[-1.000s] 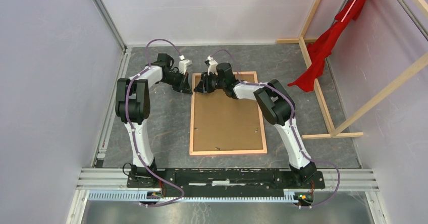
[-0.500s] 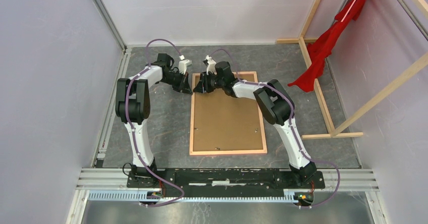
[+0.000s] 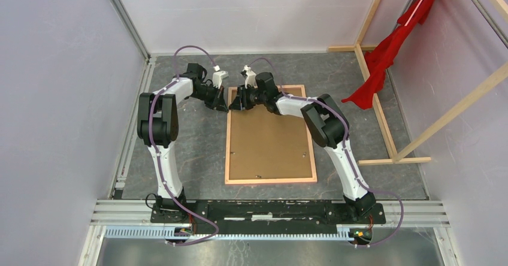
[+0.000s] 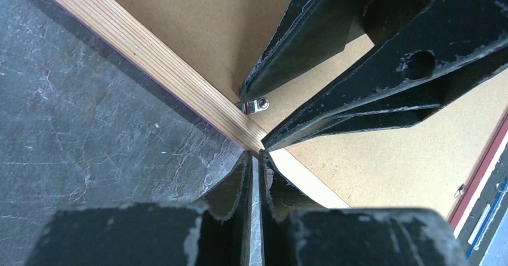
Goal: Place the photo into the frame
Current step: Install the photo frame at the center of the board.
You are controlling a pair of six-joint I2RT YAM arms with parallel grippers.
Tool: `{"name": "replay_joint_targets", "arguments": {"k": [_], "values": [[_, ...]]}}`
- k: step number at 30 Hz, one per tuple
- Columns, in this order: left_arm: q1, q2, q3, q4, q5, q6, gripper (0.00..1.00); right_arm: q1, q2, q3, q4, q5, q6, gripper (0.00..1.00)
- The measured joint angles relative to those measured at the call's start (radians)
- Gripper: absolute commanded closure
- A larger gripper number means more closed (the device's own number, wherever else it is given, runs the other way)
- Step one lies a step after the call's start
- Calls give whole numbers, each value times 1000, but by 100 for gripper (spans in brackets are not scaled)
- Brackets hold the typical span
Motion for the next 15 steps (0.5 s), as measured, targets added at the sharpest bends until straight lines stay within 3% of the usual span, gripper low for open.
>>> {"name": "replay_joint_targets", "arguments": {"k": [5, 10, 15], "values": [[-1, -2, 4, -18, -5, 29, 81, -19, -8, 13, -27, -20, 14, 28], [-10, -27, -27, -71, -66, 99, 71, -68, -163, -99, -86, 81, -17, 16], [-16, -109, -143, -117, -116, 177, 62, -189, -483, -356, -121, 315, -53, 7]]}}
